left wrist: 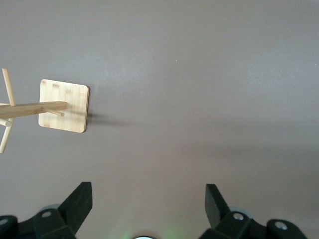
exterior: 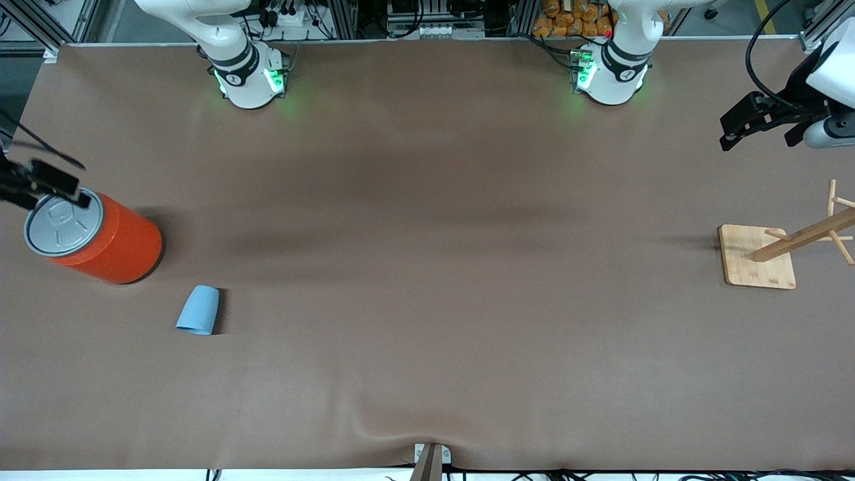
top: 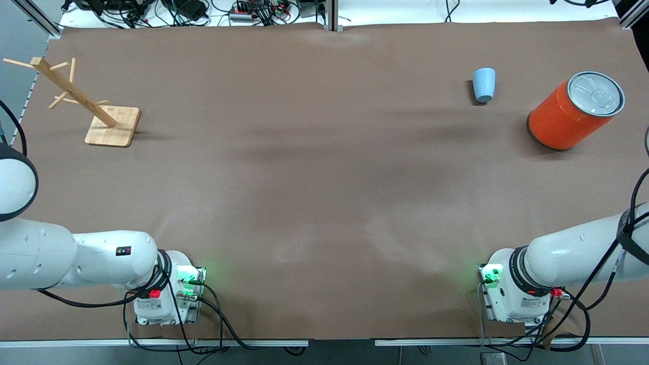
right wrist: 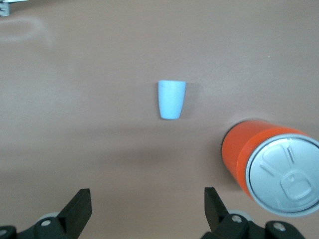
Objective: Flip cup
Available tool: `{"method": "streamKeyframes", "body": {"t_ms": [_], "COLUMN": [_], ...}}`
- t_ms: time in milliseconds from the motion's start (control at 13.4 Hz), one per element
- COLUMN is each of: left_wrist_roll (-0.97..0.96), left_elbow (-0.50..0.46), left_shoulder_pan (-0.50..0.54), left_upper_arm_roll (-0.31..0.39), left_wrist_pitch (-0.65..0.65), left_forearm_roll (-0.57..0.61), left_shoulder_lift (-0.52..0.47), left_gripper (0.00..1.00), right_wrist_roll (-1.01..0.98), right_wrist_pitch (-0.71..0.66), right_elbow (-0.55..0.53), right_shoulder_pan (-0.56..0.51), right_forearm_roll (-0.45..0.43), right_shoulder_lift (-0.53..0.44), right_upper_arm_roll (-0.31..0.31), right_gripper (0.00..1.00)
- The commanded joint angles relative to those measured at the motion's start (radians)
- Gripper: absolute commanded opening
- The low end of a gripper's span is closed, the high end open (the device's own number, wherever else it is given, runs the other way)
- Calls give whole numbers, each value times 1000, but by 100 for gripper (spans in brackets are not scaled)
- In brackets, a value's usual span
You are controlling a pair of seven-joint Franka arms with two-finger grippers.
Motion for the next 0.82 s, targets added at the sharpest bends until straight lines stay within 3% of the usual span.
{"method": "streamKeyframes", "body": {"t_ms": [0, 149, 373, 747], "left_wrist_roll": [12, 12, 15, 20], "left_elbow": [23, 23, 23, 20], "left_shoulder_pan": [10, 10, 10, 8], "left_upper_arm_roll": [2, 2, 3, 3], "left_wrist_pitch": [-36, -42, -46, -47], "left_forearm_roll": [-19, -16, -10, -13], "left_shoulder_lift": [0, 0, 2, 3], "left_gripper": [100, 100, 100, 100], "right_wrist_roll": [21, 23, 25, 69], "right_wrist_pitch": [-90, -135, -192, -178], "right_elbow": [-17, -11, 26, 27], "right_shoulder_pan": [-48, -70, -148, -101], "right_forearm_roll": [-28, -33, -33, -105], "right_shoulder_lift": [-58, -77, -89, -75], "right_upper_arm_roll": [49, 54, 132, 137], "right_gripper": [100, 100, 100, 100]}}
